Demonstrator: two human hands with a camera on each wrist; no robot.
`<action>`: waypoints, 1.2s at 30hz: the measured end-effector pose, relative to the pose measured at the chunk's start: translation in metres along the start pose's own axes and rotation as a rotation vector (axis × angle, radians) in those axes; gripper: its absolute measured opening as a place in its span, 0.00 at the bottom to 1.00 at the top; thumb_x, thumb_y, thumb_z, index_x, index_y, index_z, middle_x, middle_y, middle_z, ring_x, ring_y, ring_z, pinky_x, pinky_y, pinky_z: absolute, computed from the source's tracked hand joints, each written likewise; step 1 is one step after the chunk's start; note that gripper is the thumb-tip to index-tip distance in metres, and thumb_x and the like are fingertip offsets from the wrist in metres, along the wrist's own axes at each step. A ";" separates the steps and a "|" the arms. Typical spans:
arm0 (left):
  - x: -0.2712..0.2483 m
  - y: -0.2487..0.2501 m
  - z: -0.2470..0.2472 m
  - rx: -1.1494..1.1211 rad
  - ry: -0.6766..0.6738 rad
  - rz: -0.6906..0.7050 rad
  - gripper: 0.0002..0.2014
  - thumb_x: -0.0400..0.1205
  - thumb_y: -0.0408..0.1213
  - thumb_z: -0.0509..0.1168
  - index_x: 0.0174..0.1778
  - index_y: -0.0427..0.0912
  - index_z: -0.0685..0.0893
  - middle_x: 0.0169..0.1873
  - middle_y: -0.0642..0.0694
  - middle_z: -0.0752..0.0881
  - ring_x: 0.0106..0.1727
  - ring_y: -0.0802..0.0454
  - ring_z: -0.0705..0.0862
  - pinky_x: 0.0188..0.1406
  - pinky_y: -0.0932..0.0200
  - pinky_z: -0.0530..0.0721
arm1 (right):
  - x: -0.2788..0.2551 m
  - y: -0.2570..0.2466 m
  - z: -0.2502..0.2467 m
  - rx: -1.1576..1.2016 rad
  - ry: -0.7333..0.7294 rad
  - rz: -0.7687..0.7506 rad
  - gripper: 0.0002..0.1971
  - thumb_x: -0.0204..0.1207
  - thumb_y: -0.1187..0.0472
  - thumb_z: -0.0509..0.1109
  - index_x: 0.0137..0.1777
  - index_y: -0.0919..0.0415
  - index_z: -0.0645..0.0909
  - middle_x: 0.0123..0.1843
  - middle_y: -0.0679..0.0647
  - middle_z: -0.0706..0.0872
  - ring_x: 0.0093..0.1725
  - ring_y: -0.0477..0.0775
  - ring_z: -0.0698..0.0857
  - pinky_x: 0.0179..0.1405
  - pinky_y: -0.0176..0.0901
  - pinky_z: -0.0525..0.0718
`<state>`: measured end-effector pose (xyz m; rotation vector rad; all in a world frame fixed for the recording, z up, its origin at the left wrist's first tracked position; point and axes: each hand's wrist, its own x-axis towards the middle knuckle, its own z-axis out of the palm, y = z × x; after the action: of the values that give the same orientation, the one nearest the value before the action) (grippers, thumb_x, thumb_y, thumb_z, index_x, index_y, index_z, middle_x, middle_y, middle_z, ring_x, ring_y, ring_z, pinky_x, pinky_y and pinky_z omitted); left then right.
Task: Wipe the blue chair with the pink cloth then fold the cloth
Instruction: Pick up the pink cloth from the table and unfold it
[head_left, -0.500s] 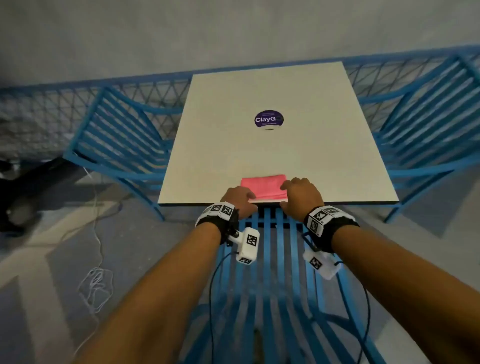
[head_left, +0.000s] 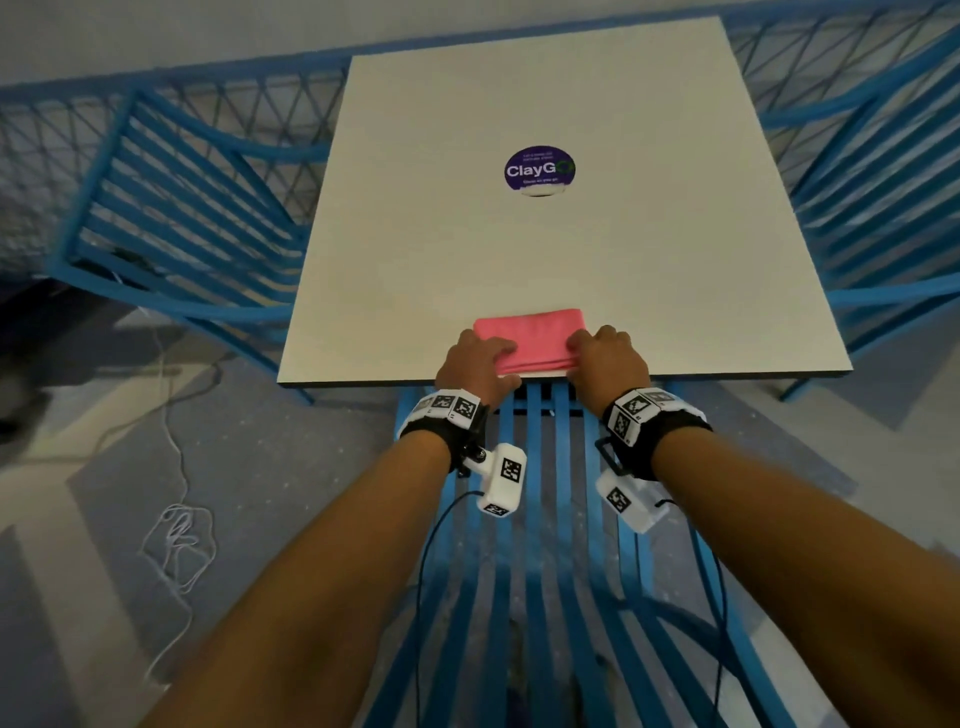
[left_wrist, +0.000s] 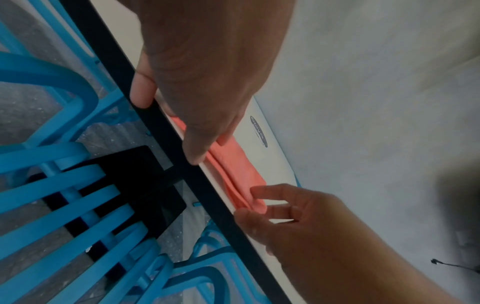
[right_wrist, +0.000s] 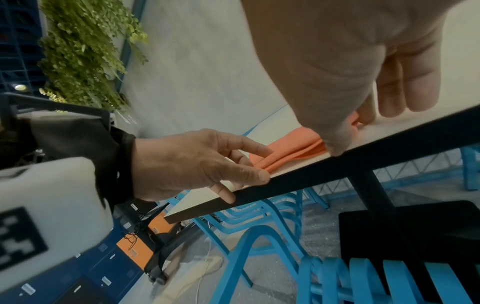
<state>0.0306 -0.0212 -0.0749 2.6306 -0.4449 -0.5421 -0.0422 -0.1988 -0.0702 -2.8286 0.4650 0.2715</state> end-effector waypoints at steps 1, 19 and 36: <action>0.002 0.000 0.002 0.013 0.021 -0.007 0.24 0.80 0.48 0.77 0.73 0.60 0.84 0.68 0.44 0.78 0.64 0.44 0.85 0.62 0.46 0.89 | 0.002 0.002 0.003 0.018 0.030 0.004 0.20 0.78 0.66 0.71 0.70 0.60 0.79 0.57 0.65 0.82 0.60 0.67 0.79 0.44 0.51 0.79; -0.026 0.016 -0.030 0.216 0.233 0.066 0.13 0.88 0.46 0.62 0.61 0.45 0.87 0.60 0.43 0.84 0.62 0.40 0.80 0.63 0.46 0.75 | -0.020 -0.023 -0.066 0.190 0.181 -0.100 0.14 0.78 0.66 0.65 0.60 0.64 0.87 0.49 0.65 0.88 0.53 0.68 0.81 0.50 0.53 0.79; -0.301 0.032 -0.170 -0.187 0.195 0.159 0.14 0.91 0.48 0.62 0.65 0.42 0.78 0.51 0.45 0.88 0.46 0.44 0.88 0.41 0.46 0.86 | -0.221 -0.085 -0.237 0.425 -0.247 -0.317 0.09 0.78 0.51 0.71 0.50 0.52 0.91 0.44 0.49 0.92 0.46 0.51 0.88 0.45 0.47 0.86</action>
<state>-0.1652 0.1226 0.1722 2.4138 -0.5098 -0.2590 -0.1862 -0.1252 0.2236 -2.3648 0.0121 0.3966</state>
